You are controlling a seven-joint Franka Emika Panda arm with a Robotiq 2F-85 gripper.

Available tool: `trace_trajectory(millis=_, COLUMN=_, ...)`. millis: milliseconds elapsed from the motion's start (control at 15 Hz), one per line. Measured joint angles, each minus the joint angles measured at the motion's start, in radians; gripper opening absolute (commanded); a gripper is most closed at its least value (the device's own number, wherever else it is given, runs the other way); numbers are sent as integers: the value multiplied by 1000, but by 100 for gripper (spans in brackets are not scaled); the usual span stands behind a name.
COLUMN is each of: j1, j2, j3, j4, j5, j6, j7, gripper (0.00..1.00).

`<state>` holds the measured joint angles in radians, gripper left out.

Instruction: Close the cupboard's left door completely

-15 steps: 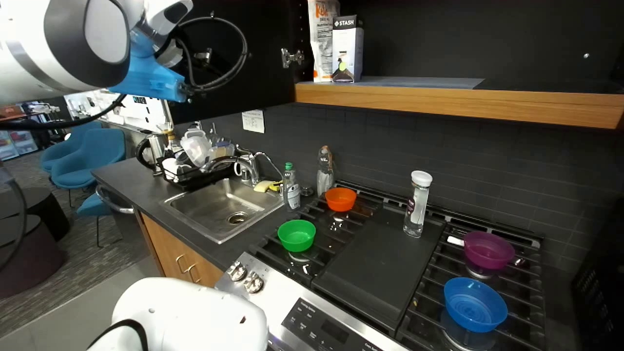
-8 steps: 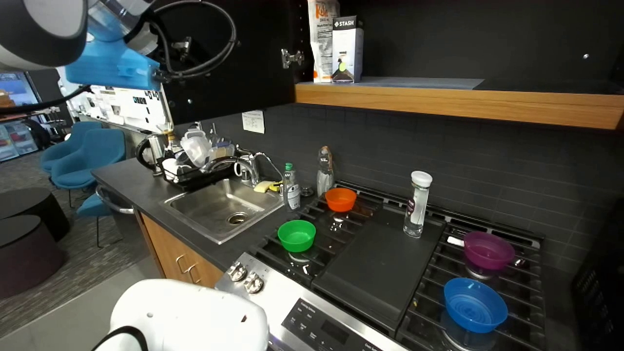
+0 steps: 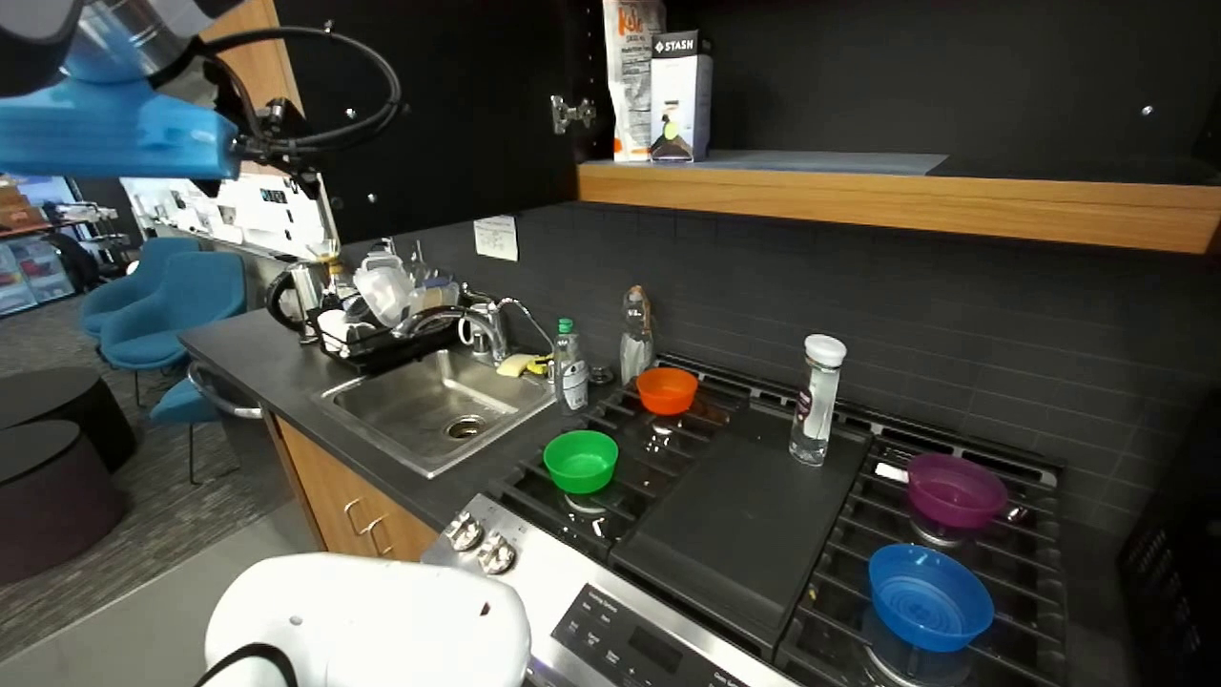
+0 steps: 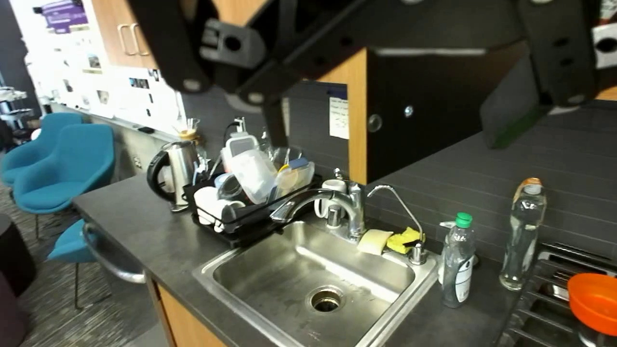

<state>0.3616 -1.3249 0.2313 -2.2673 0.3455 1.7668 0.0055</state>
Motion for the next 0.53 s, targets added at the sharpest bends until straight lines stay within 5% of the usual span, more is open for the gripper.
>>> trace_trajectory(millis=200, j1=9, j2=24, j3=26, j4=-18, j5=43, j6=32, j7=-86, gripper=100)
trace_trajectory(millis=533, j1=13, j2=110, j3=124, j4=-106, j5=104, j6=244, j7=-137, gripper=100)
